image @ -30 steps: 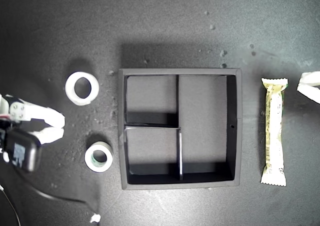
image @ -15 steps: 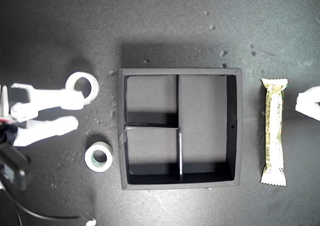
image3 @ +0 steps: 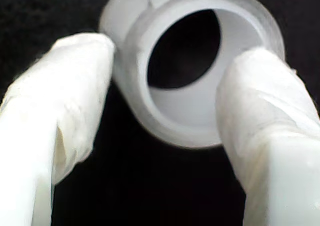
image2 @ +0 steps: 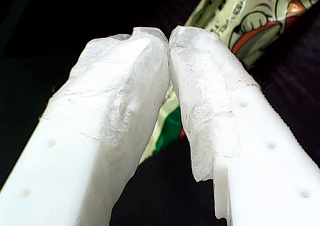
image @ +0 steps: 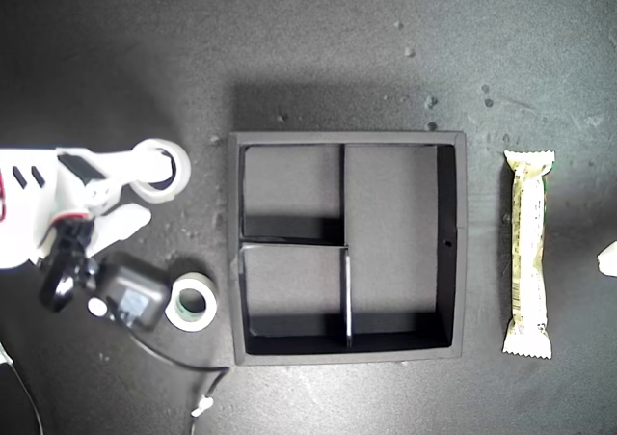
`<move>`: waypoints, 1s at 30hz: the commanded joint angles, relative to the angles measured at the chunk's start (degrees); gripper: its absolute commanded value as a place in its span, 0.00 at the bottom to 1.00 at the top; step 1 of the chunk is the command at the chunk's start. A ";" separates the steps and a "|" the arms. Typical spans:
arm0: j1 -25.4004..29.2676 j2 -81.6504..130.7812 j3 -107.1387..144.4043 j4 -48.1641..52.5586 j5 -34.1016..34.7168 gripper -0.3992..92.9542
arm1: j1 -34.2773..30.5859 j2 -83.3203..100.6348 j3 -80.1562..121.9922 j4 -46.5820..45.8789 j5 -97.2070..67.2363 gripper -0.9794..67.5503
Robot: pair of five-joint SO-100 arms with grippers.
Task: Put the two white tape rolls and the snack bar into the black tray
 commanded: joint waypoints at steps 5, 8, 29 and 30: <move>-0.09 -4.83 -3.69 0.26 -0.44 0.18 | -1.23 -2.81 -4.83 0.00 -0.88 0.02; -0.35 -8.00 -4.75 0.26 -0.35 0.18 | -1.85 -6.77 -6.68 -0.18 -1.14 0.03; -6.86 -17.40 -5.89 -5.89 -1.58 0.01 | -2.64 -73.56 -43.15 13.27 -16.26 0.24; -6.50 -17.40 -7.82 -4.04 -1.23 0.00 | -1.93 -75.85 -43.77 13.10 -17.05 0.24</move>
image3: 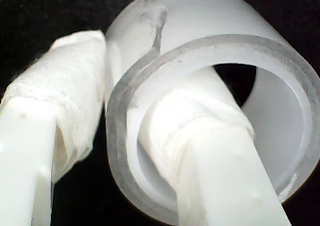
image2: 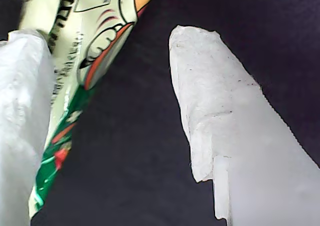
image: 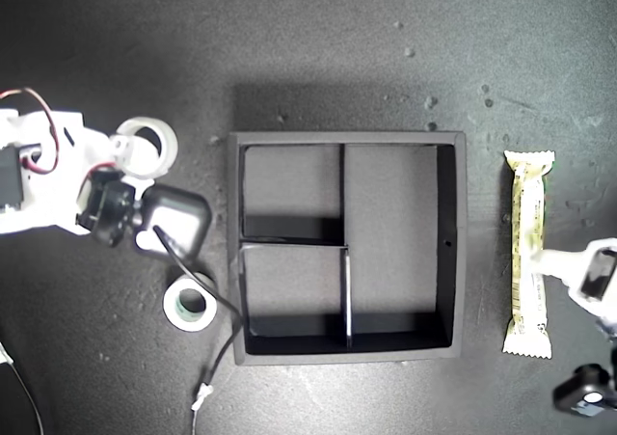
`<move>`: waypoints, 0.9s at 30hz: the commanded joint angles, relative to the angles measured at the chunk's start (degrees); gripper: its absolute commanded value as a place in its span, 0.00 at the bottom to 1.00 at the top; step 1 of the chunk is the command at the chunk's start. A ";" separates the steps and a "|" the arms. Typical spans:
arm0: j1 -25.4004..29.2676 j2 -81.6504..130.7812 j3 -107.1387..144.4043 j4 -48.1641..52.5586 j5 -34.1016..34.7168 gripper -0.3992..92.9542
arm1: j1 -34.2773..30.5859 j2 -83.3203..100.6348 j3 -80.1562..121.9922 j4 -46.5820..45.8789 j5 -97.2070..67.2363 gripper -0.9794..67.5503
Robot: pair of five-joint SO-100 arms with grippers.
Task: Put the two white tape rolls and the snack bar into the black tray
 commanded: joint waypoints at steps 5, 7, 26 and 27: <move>2.72 -0.53 -15.47 13.89 1.67 0.00 | 4.22 -10.46 -4.92 -2.02 -21.27 0.28; 3.25 0.09 -18.46 17.23 1.93 0.00 | 5.01 -11.16 -4.48 -3.34 -22.06 0.29; 6.86 2.37 -28.56 23.73 2.29 0.00 | 5.36 -11.34 -4.22 -8.53 -24.61 0.15; 7.38 1.67 -30.06 24.17 2.55 0.00 | 5.36 -11.34 -3.34 -9.32 -24.35 0.14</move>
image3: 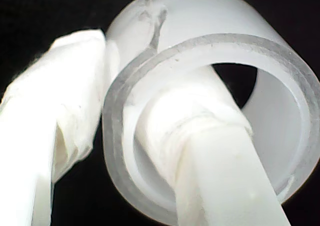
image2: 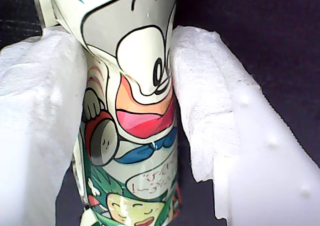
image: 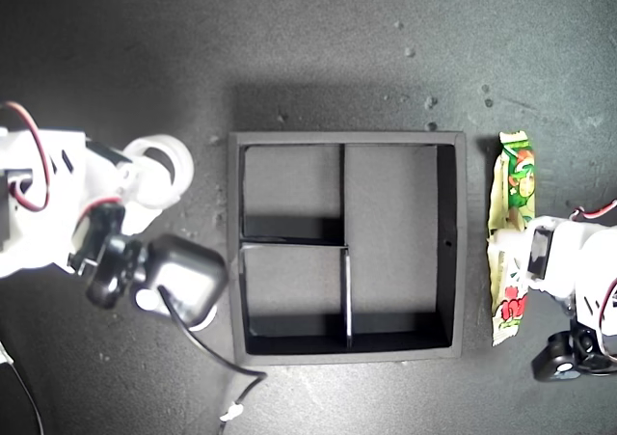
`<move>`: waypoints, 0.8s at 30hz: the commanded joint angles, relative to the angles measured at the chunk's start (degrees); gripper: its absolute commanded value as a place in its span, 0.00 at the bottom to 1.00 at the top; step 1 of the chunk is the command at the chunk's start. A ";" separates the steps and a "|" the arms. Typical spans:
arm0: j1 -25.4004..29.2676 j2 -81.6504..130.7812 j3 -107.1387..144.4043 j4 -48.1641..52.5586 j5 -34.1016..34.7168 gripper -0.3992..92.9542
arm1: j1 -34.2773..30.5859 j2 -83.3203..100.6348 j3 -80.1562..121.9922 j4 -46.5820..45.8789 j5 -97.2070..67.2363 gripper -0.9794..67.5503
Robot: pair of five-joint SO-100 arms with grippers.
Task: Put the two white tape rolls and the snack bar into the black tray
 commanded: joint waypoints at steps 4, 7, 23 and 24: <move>2.72 -4.39 -13.54 4.13 1.67 0.00 | -0.35 0.18 3.78 -4.48 2.02 0.13; 3.60 -7.65 -19.86 6.68 2.37 0.00 | -0.62 0.18 3.16 -3.69 2.20 0.09; 4.66 -35.68 -52.56 18.11 5.36 0.00 | -2.64 0.18 -30.06 18.37 -8.09 0.03; 4.66 -38.32 -55.72 19.42 5.45 0.00 | -2.64 0.09 -31.29 17.75 -8.70 0.03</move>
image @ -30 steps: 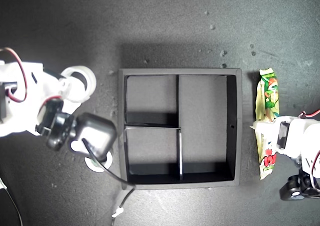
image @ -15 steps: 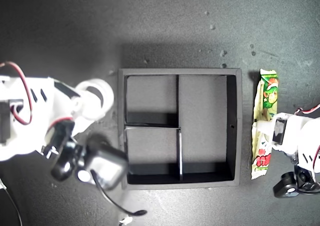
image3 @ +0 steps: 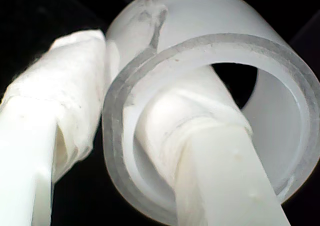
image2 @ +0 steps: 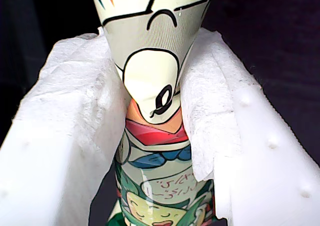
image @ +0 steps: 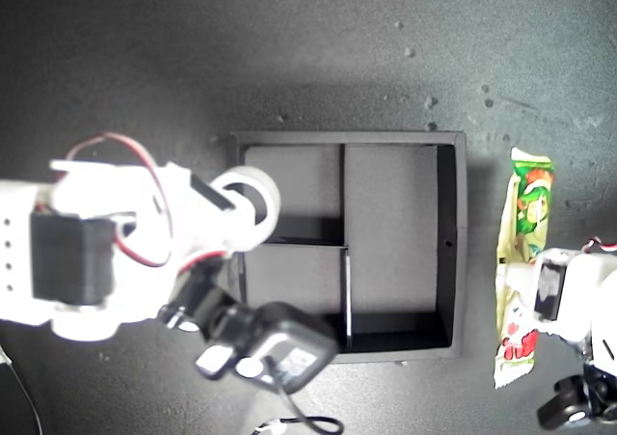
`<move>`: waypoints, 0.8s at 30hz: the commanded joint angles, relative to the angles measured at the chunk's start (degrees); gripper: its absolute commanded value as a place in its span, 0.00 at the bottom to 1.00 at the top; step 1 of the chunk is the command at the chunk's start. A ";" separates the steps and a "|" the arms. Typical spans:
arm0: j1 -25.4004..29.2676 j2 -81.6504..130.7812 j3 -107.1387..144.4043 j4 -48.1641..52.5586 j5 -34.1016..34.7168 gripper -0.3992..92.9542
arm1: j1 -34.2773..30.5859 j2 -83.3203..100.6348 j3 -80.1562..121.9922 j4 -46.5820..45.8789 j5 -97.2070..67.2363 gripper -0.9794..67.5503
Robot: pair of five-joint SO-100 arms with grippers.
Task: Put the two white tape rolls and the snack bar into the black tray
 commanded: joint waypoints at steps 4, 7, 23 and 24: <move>0.09 -15.91 -24.26 10.20 0.44 0.00 | 0.18 -0.62 -9.93 -3.52 -12.57 0.02; -0.09 -25.66 -39.73 17.93 0.09 0.00 | 0.18 -2.72 -14.68 -5.10 -13.97 0.02; -0.70 -35.33 -51.94 23.20 -2.02 0.04 | -1.41 -17.49 -30.50 -4.75 -14.77 0.05; -0.70 -34.63 -50.63 23.20 -2.29 0.06 | -1.41 -17.49 -30.06 -4.57 -14.59 0.06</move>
